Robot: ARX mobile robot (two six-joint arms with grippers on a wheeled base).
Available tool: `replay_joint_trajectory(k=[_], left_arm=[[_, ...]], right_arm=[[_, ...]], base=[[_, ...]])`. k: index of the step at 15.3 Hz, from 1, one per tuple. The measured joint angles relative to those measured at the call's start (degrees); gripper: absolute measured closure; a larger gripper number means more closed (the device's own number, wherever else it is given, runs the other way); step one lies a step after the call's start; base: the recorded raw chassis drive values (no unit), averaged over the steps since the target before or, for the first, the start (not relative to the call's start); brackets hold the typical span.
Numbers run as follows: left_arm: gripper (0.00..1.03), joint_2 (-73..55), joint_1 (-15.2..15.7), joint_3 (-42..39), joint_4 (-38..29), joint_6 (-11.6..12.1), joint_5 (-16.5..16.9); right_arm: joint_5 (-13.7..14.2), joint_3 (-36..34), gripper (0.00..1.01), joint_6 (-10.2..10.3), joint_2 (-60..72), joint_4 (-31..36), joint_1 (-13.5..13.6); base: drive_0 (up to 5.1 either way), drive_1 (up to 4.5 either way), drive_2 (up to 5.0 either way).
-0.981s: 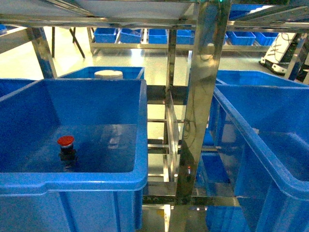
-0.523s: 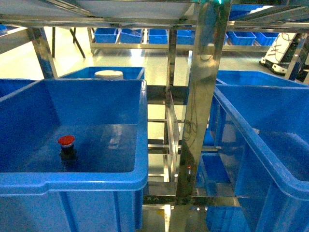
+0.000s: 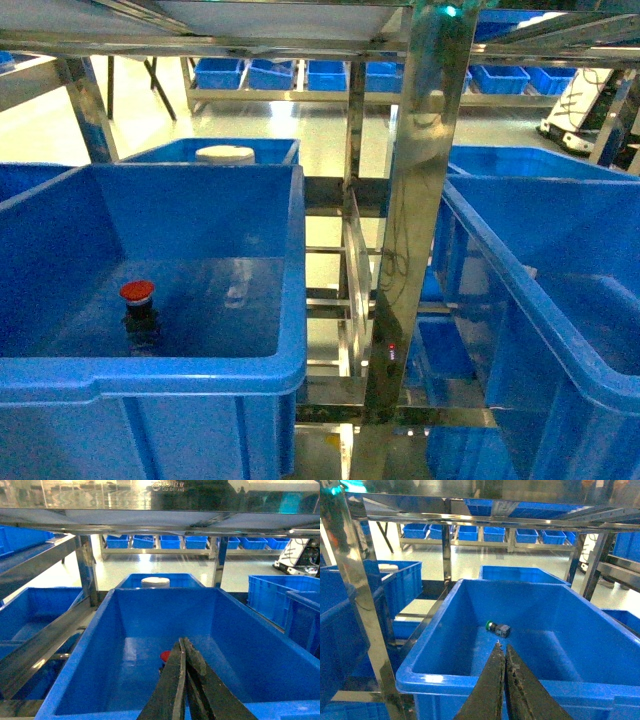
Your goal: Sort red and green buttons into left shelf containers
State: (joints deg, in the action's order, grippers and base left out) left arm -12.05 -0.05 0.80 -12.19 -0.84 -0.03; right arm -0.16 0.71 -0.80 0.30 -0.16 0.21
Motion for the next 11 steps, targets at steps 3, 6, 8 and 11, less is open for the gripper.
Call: replay_joint_trajectory(k=[3,6,8,11], left_arm=[[1.01,3.7,0.0,0.0,4.8,0.0,-0.1],[1.01,11.4,0.1,0.0,12.8,0.1,0.3],[1.01,11.4,0.0,0.0,12.3,0.2,0.0],[1.01,11.4,0.0,0.0,12.4,0.2,0.0]], right_arm=[[0.0,0.0,0.99,0.0,0.0,-0.1,0.0],[0.0,0.0,0.99,0.0,0.0,0.0,0.0],[0.0,0.0,0.99,0.0,0.0,-0.1,0.0],[0.0,0.0,0.99,0.0,0.0,-0.1,0.0]], base=[[0.0,0.00,0.0],[0.0,0.00,0.0],[0.0,0.00,0.0],[0.0,0.00,0.0]])
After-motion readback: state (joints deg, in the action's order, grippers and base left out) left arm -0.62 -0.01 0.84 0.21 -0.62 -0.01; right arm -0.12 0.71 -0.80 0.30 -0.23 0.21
